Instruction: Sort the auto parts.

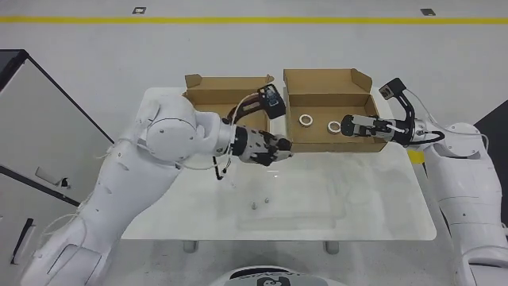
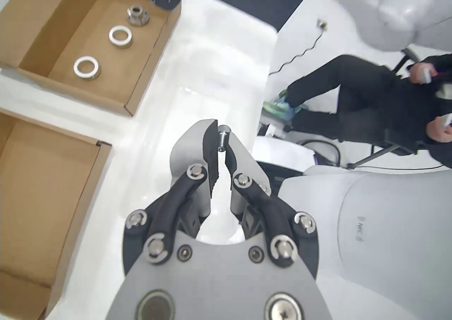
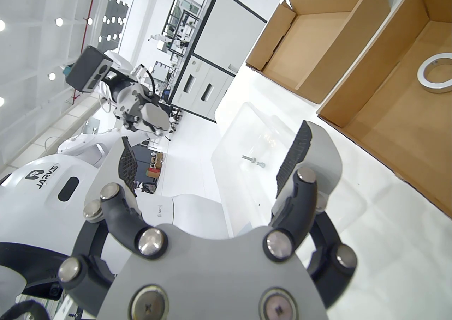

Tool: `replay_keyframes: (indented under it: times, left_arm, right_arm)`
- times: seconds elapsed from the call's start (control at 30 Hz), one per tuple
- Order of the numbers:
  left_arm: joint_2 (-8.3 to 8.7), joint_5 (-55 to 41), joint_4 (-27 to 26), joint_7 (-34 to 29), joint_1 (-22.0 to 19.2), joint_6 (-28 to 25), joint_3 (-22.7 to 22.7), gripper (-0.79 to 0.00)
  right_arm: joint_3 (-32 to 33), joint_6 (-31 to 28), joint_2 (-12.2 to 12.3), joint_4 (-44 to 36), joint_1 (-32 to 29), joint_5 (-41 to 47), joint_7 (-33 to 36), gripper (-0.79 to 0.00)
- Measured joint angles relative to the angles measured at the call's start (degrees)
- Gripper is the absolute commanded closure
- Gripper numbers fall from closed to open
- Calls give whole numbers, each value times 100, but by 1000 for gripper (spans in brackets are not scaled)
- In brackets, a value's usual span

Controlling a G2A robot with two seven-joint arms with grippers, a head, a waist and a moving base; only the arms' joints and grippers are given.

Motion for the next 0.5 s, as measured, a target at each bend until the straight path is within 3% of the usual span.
replay_keyframes:
  times: [0.13, 0.33, 0.5]
  left_arm:
    - [9, -1039, 72, 641, 197, -615, -299, 0]
    - [-46, -2273, 296, 1282, 168, -1652, -297, 0]
    - [-87, -3076, 546, 1352, 40, -2114, -156, 0]
  right_arm:
    - [0, 0, 0, 0, 0, 0, 0, -785]
    - [0, 0, 0, 0, 0, 0, 0, -785]
    - [0, 0, 0, 0, 0, 0, 0, -785]
